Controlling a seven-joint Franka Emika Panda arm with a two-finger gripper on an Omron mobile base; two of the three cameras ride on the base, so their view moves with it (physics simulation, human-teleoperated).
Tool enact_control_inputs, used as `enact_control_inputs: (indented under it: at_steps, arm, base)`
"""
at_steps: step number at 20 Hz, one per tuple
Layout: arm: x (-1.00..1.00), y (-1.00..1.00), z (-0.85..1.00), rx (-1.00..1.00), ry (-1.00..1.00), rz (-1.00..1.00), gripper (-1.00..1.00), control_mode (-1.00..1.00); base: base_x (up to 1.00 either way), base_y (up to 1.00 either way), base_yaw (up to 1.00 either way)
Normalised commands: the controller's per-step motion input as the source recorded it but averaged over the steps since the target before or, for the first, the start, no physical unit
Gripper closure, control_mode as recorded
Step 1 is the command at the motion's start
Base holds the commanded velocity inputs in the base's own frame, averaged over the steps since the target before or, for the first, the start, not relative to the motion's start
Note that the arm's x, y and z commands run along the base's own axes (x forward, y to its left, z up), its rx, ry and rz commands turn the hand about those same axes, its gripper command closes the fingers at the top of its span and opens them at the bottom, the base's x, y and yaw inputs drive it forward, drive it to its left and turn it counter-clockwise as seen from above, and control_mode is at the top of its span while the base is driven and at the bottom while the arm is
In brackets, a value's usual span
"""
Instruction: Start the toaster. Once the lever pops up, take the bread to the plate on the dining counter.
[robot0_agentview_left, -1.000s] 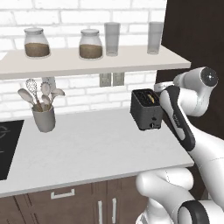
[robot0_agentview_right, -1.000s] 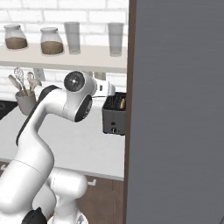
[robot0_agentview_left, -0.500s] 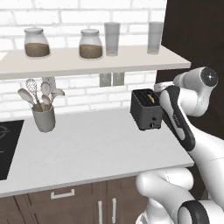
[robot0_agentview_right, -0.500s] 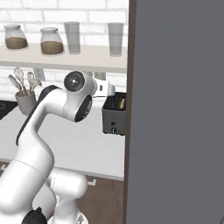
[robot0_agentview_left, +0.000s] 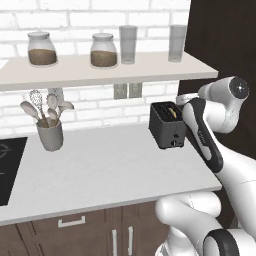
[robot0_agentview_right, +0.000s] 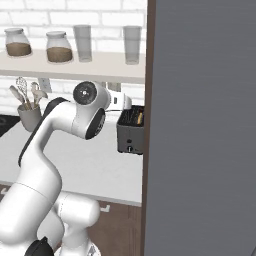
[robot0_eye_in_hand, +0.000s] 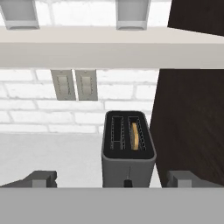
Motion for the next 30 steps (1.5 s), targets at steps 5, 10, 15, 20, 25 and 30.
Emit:
enact_control_inputs:
  at_steps: [5, 10, 15, 20, 25, 30]
  arm:
    - [0.00, 0.00, 0.00, 0.00, 0.00, 0.00, -1.00, -1.00]
    - [0.00, 0.00, 0.00, 0.00, 0.00, 0.00, -1.00, -1.00]
    - [0.00, 0.00, 0.00, 0.00, 0.00, 0.00, -1.00, -1.00]
    - [0.00, 0.00, 0.00, 0.00, 0.00, 0.00, -1.00, -1.00]
    - [0.00, 0.00, 0.00, 0.00, 0.00, 0.00, -1.00, -1.00]
    - [0.00, 0.00, 0.00, 0.00, 0.00, 0.00, -1.00, -1.00]
  base:
    - [0.00, 0.00, 0.00]
    - [0.00, 0.00, 0.00]
    - [0.00, 0.00, 0.00]
    - [0.00, 0.00, 0.00]
    - [0.00, 0.00, 0.00]
    - [0.00, 0.00, 0.00]
